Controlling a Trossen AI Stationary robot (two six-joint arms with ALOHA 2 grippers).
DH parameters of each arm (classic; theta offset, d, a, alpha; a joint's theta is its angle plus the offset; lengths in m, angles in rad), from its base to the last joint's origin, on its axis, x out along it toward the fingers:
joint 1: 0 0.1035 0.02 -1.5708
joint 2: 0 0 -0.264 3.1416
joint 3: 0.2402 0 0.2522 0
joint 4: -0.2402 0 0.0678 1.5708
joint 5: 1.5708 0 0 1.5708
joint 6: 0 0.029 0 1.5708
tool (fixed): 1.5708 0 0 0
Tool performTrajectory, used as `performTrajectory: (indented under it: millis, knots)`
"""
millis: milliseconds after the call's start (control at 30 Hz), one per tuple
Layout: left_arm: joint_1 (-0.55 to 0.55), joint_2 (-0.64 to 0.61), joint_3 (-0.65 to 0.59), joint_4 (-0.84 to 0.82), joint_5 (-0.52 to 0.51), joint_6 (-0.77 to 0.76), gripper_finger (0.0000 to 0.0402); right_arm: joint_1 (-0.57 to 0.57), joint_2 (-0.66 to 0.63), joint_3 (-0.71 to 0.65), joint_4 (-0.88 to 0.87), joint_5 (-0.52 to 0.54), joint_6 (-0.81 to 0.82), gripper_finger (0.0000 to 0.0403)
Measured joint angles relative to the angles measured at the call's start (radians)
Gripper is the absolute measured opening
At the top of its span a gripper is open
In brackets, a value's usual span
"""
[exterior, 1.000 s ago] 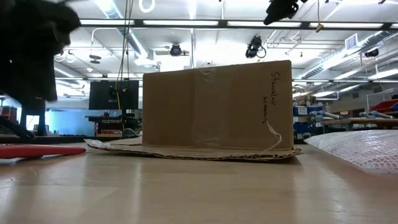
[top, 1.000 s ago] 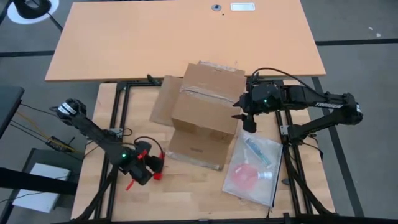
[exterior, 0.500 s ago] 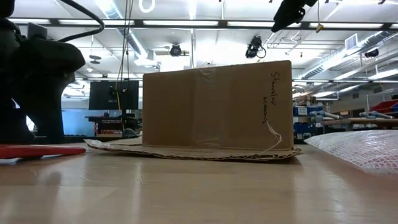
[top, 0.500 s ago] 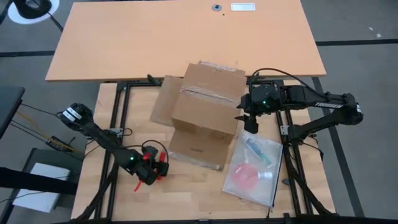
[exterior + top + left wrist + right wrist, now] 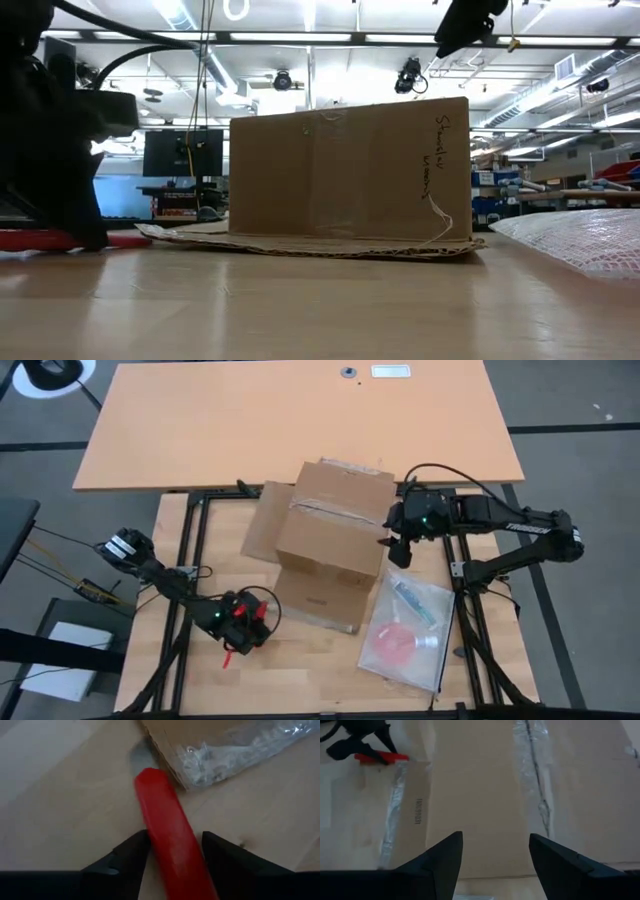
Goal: Unpack boxes
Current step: Break down cardboard box until it is fully flat
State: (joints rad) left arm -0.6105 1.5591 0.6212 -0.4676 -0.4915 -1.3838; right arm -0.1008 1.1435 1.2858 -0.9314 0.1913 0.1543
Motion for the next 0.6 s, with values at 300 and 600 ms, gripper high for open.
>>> performTrajectory:
  millis: [300, 600]
  knots:
    - [0.006, 0.002, 0.043, -0.044, 0.028, 0.019, 0.0131, -0.012, 0.0, 0.0, -0.012, 0.007, 0.0, 0.0233]
    - [0.0, 0.005, 0.27, -0.305, 0.166, 0.072, 0.0128, -0.013, 0.0, 0.0, -0.003, 0.025, -0.006, 0.0233]
